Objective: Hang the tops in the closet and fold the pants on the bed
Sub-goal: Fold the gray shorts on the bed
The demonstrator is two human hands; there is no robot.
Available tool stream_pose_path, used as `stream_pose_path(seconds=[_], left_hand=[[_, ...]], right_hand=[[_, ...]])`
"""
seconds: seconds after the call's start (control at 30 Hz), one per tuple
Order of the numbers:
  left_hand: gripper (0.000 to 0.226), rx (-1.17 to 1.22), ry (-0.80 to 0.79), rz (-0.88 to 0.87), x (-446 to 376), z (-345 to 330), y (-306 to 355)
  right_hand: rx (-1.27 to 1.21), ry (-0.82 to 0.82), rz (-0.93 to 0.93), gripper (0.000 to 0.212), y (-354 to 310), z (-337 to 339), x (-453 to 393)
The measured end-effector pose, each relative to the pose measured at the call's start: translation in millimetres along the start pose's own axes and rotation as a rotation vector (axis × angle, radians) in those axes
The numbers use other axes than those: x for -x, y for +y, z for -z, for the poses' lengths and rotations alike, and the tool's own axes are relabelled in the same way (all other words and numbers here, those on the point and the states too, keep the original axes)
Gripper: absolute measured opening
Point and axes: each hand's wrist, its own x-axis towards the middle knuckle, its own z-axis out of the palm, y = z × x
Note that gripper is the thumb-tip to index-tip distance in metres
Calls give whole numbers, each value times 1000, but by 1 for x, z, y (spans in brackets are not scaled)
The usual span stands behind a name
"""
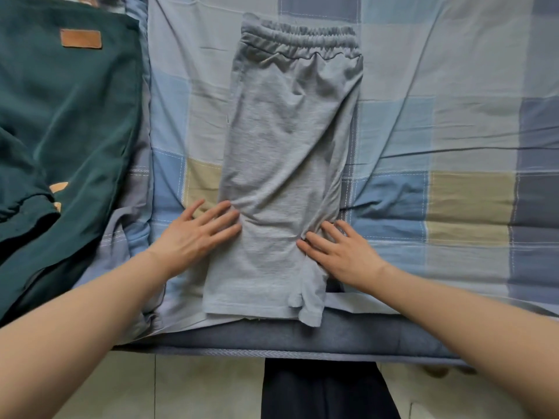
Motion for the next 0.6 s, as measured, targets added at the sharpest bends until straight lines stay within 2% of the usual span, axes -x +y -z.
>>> stream_pose_path(seconds=[0.07,0.17,0.23,0.3,0.33,0.37,0.43,0.47,0.53,0.6], left_hand=[[49,53,-41,29,-8,-1,-1],[51,358,-141,198,-18,-4,1],[57,791,-154,423,-29,4,-3],[63,1356,-101,732,-37,12,-17],[60,1542,-95,862,-40,15,-23],[54,1654,-107,944,-43,16,-28],[48,1769,-79,1062,-50,17,-33],[45,1802,-53,1118,-54,16,-34],[33,1847,-19,1201,-60,14,-33],[15,1863,-4,1209,-59,12,-27]], right_hand=[[-140,-56,-50,57,5,0,-2],[-505,-112,-186,63,11,4,-2],[-918,-126,-388,64,15,14,-6],[-1282,-67,-654,42,29,22,-12],[-1430,-47,-798,28,39,25,-15],[-1574,-58,-940,26,49,28,-19],[-1810,-72,-1221,46,64,29,-24],[-1860,-52,-1334,48,69,29,-28],[-1868,-39,-1492,50,73,28,-34],[-1879,-25,-1587,50,70,26,-37]])
